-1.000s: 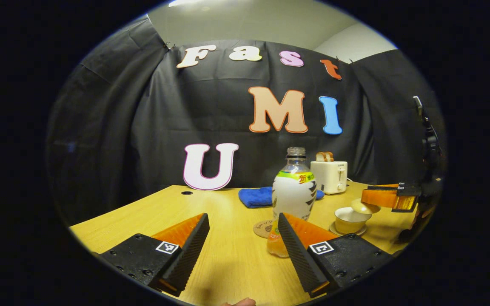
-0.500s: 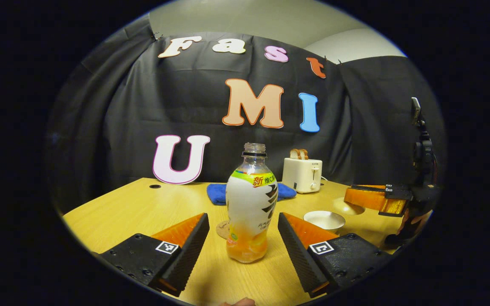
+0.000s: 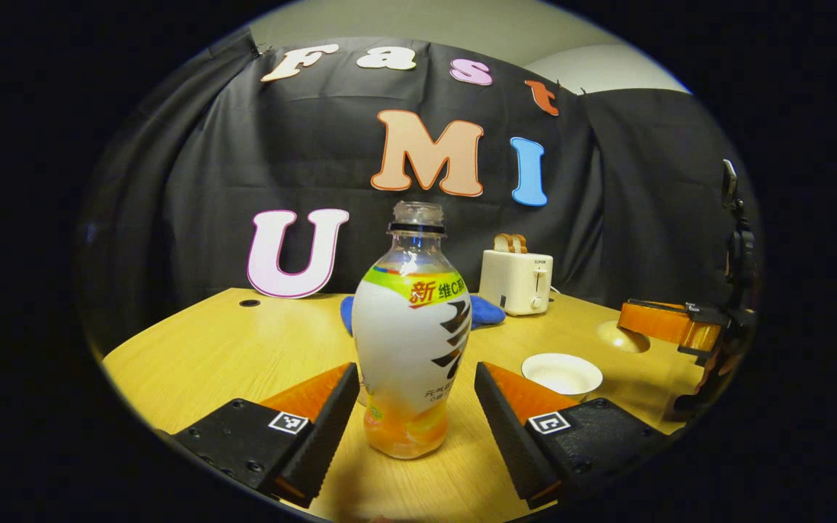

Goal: Open the teacup lid with one hand, grasp the water bottle and pour water into the teacup with the other hand; after pouring, place the water bottle on the coaster and then close the teacup lid.

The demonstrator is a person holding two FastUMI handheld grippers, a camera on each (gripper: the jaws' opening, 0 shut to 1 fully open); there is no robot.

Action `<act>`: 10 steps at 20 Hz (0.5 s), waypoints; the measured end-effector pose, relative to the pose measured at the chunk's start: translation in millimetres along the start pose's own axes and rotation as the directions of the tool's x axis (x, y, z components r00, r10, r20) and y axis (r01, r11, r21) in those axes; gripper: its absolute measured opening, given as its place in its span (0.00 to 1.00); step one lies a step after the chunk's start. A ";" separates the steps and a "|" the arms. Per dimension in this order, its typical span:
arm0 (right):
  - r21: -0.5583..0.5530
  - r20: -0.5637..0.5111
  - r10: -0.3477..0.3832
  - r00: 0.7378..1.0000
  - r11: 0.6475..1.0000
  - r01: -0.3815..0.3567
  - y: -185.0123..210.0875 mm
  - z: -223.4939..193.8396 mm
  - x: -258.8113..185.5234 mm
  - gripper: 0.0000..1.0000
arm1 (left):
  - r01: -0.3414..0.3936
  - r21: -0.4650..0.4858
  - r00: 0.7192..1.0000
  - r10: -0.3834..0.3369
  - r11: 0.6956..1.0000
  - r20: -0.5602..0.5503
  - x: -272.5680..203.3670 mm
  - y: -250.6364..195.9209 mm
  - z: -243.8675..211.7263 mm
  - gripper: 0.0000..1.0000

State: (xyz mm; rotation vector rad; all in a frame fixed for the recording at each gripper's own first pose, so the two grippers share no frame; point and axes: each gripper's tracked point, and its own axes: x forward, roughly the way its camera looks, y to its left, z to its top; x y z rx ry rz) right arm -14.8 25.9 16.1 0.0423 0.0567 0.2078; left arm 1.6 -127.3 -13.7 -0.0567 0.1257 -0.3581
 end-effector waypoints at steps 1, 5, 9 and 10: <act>0.001 0.000 0.006 1.000 1.000 -0.006 0.9 -1.8 -0.3 0.29 | -0.008 0.019 1.000 0.008 1.000 0.008 3.1 1.7 0.8 0.91; -0.008 -0.012 0.011 1.000 1.000 -0.012 -1.1 -7.1 1.8 0.29 | -0.038 0.044 0.999 0.037 0.998 0.018 10.0 10.3 2.3 0.76; -0.021 -0.013 0.014 1.000 1.000 -0.014 -3.5 -8.4 2.3 0.30 | -0.051 0.055 0.999 0.051 0.997 0.013 14.7 12.5 1.9 0.63; -0.024 -0.013 0.014 1.000 1.000 -0.014 -5.0 -8.8 2.4 0.30 | -0.051 0.069 0.999 0.050 0.996 0.005 15.3 12.1 3.0 0.60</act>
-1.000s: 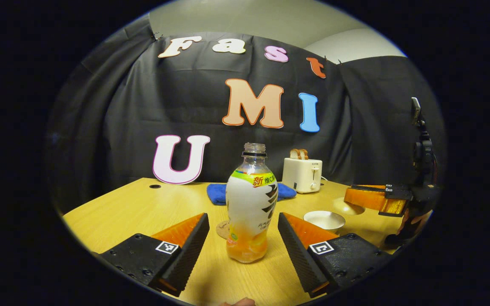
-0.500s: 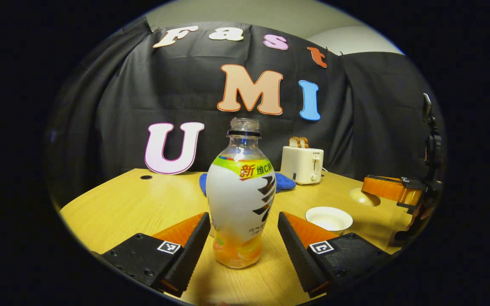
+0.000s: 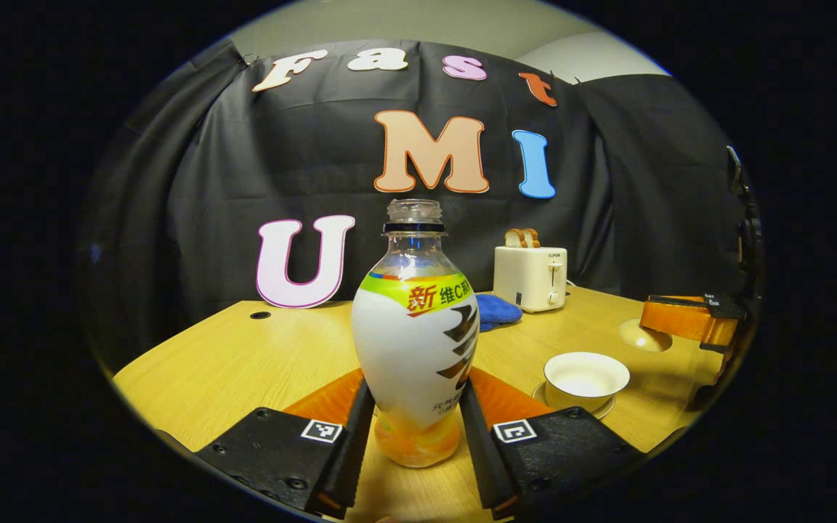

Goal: Open the teacup lid with one hand, grasp the water bottle and pour water into the teacup with the other hand; after pouring, place the water bottle on the coaster and then close the teacup lid.

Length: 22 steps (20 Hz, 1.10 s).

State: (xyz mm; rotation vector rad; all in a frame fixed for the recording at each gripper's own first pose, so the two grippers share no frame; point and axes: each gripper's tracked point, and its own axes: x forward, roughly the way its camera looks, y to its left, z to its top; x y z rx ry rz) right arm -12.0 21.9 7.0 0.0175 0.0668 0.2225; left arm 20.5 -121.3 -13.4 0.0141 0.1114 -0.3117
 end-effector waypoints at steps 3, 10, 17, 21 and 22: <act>-0.004 -0.004 -0.001 1.000 1.000 0.001 -3.0 -1.7 0.2 0.29 | -0.011 0.067 1.000 0.011 0.998 -0.002 2.3 1.8 6.1 0.56; 0.012 -0.010 -0.008 1.000 1.000 0.008 -10.5 -7.2 0.0 0.29 | -0.021 0.339 0.999 0.009 0.941 0.038 6.9 -1.8 27.4 0.56; 0.016 -0.026 -0.002 1.000 1.000 0.002 -11.0 -18.8 -0.8 0.29 | -0.031 0.590 1.000 0.029 0.807 0.014 17.5 -3.0 23.4 0.56; 0.026 -0.011 0.000 1.000 1.000 0.000 -11.4 -16.4 -3.5 0.29 | -0.017 0.692 1.000 0.029 0.722 -0.005 19.0 -5.1 17.9 0.56; 0.025 -0.007 -0.001 1.000 1.000 0.001 -11.5 -14.7 -4.2 0.30 | -0.018 0.715 1.000 0.031 0.699 -0.006 19.6 -6.5 18.1 0.56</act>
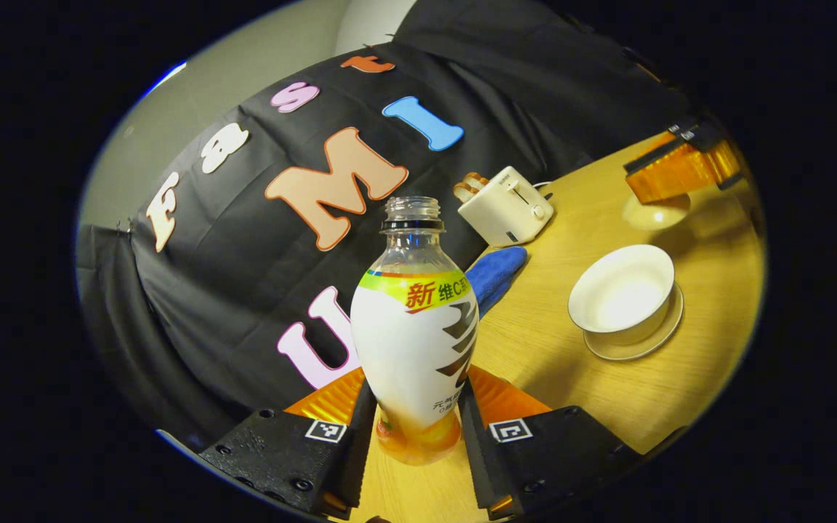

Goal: Open the teacup lid with one hand, grasp the water bottle and pour water into the teacup with the other hand; after pouring, place the water bottle on the coaster and then close the teacup lid.

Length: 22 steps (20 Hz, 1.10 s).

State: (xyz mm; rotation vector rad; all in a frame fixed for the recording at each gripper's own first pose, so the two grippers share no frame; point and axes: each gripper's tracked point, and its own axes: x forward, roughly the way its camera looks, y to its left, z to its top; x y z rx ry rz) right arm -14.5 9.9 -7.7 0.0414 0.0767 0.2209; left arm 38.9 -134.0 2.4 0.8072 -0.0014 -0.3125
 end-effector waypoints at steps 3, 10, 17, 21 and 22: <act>-0.011 0.010 0.001 1.000 1.000 -0.001 2.0 -0.3 -0.8 0.29 | 0.021 0.091 1.000 -0.020 0.996 -0.016 2.1 -8.7 -4.6 0.56; -0.016 0.027 0.005 1.000 1.000 -0.004 1.8 2.1 -1.6 0.30 | 0.063 0.295 0.998 -0.055 0.953 -0.034 0.2 -17.8 -8.5 0.57; -0.022 0.037 0.014 0.999 1.000 -0.013 5.2 3.3 -3.0 0.29 | 0.100 0.473 0.994 -0.065 0.875 -0.089 5.5 -18.8 -21.0 0.55; -0.022 0.039 0.016 0.999 1.000 -0.015 4.5 3.4 -4.4 0.30 | 0.113 0.567 0.992 -0.059 0.816 -0.113 4.9 -17.5 -23.5 0.57; -0.023 0.041 0.018 0.999 1.000 -0.017 4.9 3.4 -4.6 0.30 | 0.121 0.592 0.991 -0.059 0.797 -0.122 7.4 -16.9 -26.1 0.57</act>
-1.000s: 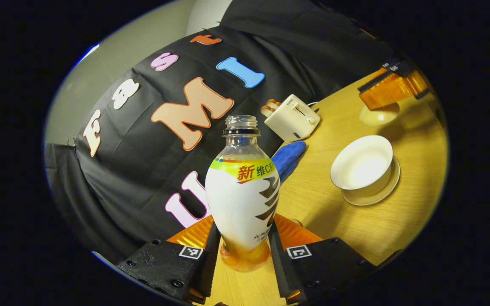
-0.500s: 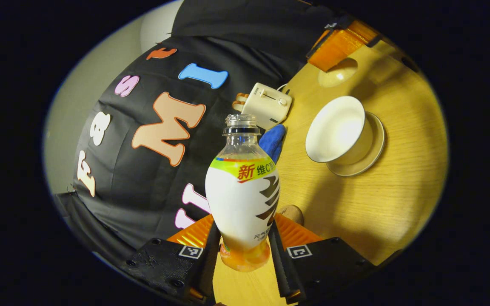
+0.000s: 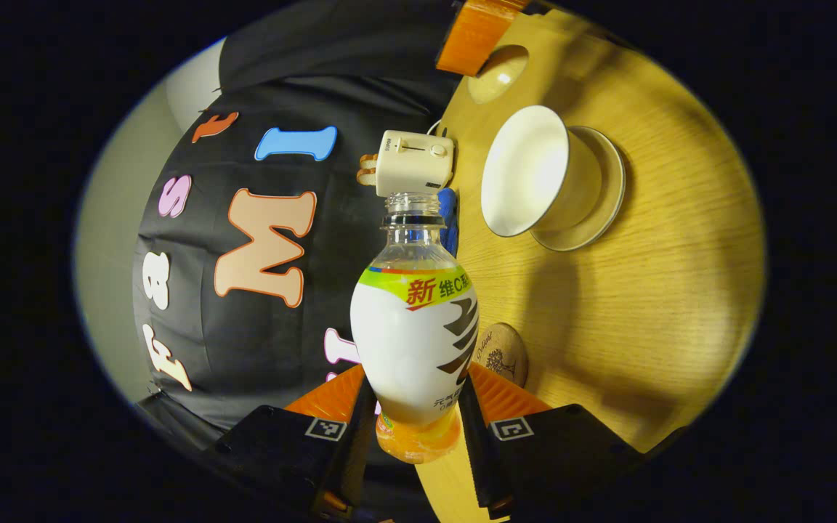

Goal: Open the teacup lid with one hand, grasp the water bottle and pour water into the teacup with the other hand; after pouring, place the water bottle on the coaster and then close the teacup lid.

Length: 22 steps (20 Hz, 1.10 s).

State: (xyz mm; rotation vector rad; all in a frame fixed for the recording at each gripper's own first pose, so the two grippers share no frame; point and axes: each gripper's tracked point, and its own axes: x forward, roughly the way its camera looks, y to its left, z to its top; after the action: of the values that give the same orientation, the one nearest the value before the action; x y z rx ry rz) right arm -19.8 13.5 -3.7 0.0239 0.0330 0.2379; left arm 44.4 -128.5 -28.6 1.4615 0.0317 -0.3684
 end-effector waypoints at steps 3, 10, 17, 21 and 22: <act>-0.005 0.004 0.002 1.000 1.000 -0.002 1.4 0.6 -0.4 0.28 | 0.018 0.092 1.000 -0.016 0.996 -0.024 1.8 1.9 -6.5 0.57; -0.014 0.011 0.007 1.000 1.000 -0.007 2.8 1.9 -1.0 0.31 | 0.058 0.253 0.997 -0.044 0.966 -0.059 -1.3 2.9 -7.5 0.57; -0.014 0.012 0.017 1.000 1.000 -0.017 4.9 1.8 -1.8 0.30 | 0.068 0.378 0.996 -0.043 0.923 -0.074 -8.7 4.2 -1.4 0.57; -0.015 0.012 0.022 1.000 1.000 -0.022 5.8 1.7 -1.6 0.30 | 0.059 0.431 0.997 -0.030 0.900 -0.074 -10.7 9.1 2.3 0.57; -0.015 0.012 0.024 1.000 1.000 -0.024 6.2 2.2 -1.2 0.30 | 0.057 0.442 0.997 -0.026 0.895 -0.074 -12.5 10.7 3.4 0.58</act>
State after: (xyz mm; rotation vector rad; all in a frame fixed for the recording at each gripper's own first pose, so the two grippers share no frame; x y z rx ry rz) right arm -22.4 19.2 -1.3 0.0115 0.0188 0.2620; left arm 34.7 -128.2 -14.8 1.9305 0.0334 -0.3771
